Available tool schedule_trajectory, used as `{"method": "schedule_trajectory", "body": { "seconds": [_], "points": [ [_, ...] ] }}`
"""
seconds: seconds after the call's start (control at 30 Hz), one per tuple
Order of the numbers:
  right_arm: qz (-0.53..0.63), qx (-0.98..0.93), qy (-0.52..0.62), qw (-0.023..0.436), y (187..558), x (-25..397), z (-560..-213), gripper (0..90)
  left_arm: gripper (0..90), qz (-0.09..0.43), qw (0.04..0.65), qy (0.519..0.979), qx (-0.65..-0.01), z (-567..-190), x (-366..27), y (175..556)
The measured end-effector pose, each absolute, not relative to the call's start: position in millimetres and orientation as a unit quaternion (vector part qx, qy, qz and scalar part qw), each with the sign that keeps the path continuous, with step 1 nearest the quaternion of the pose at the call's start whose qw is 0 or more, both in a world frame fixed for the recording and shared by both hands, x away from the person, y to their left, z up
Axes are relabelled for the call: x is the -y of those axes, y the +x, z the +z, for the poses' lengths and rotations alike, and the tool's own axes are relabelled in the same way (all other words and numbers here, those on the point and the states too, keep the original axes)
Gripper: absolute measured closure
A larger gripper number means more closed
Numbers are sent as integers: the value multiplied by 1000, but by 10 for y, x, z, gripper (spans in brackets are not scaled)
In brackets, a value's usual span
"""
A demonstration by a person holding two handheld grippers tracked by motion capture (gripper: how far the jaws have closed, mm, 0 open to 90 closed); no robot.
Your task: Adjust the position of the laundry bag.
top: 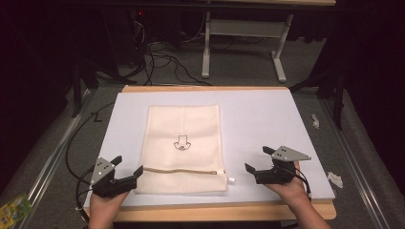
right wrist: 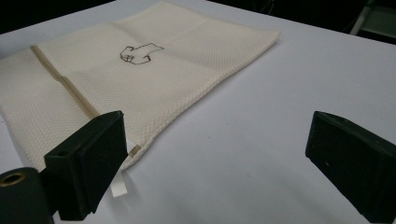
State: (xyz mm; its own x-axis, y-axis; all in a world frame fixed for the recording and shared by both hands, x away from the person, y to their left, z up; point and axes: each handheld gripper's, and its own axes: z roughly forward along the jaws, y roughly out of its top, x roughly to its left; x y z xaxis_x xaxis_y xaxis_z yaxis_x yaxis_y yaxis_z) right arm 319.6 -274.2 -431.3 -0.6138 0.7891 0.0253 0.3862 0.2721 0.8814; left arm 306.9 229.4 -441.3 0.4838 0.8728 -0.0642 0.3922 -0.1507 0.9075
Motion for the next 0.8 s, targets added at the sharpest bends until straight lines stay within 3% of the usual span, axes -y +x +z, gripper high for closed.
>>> {"method": "schedule_trajectory", "body": {
  "seconds": [0.17,0.43,0.47,0.6,0.8],
  "points": [
    [451,-775,389,211,3295,2510,-4304,89,165,246,464,731,-435,-4473,-2251,3091],
    [404,-801,403,181,3605,2139,-4503,309,290,229,447,742,-445,-4546,-2286,3127],
    [388,-805,412,179,3691,2045,-4572,373,344,234,419,750,-455,-4585,-2281,3145],
    [368,-806,422,194,3832,1858,-4673,473,417,223,415,751,-463,-4632,-2297,3176],
    [346,-811,428,198,3941,1683,-4728,556,439,204,407,760,-463,-4693,-2258,3215]
  ]
}}
